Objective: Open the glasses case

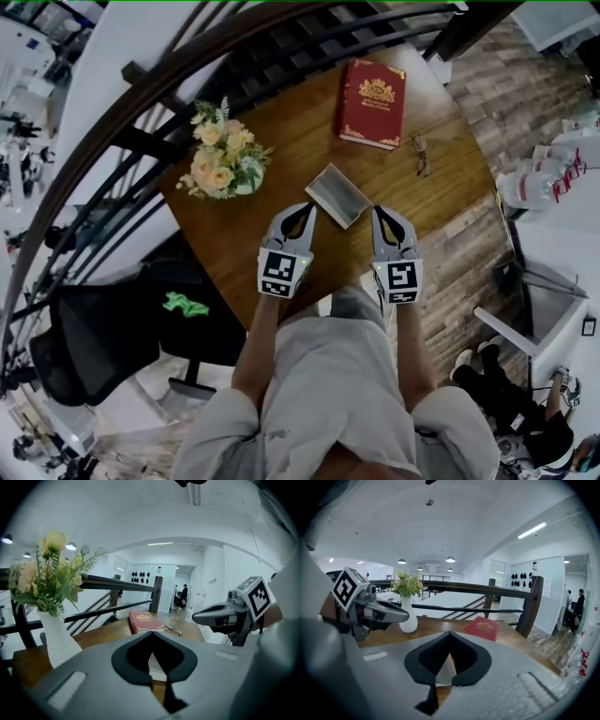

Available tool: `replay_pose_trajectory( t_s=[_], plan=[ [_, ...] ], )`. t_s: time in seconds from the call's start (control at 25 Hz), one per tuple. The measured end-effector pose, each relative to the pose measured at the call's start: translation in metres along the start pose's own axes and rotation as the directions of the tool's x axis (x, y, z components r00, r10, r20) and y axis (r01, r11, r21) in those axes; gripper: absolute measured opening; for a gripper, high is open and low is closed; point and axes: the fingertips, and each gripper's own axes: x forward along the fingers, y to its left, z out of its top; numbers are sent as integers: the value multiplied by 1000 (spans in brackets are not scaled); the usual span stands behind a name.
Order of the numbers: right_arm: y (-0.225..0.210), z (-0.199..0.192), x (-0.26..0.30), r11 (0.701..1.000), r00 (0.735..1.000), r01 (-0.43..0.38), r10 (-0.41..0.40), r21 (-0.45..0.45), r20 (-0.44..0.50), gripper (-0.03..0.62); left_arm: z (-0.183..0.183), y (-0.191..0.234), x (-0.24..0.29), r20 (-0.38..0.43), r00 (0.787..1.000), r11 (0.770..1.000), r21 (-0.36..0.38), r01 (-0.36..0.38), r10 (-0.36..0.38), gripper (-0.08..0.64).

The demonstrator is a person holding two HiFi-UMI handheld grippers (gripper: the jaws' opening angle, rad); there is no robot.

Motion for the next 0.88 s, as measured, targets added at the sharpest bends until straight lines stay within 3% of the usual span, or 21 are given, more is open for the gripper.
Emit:
replay_pose_trajectory(
  t_s=[0.88],
  plan=[
    [9, 22, -3, 1000, 999, -17, 18, -21, 35, 2, 15, -3, -6, 28, 999, 999, 40, 15, -16, 18]
  ],
)
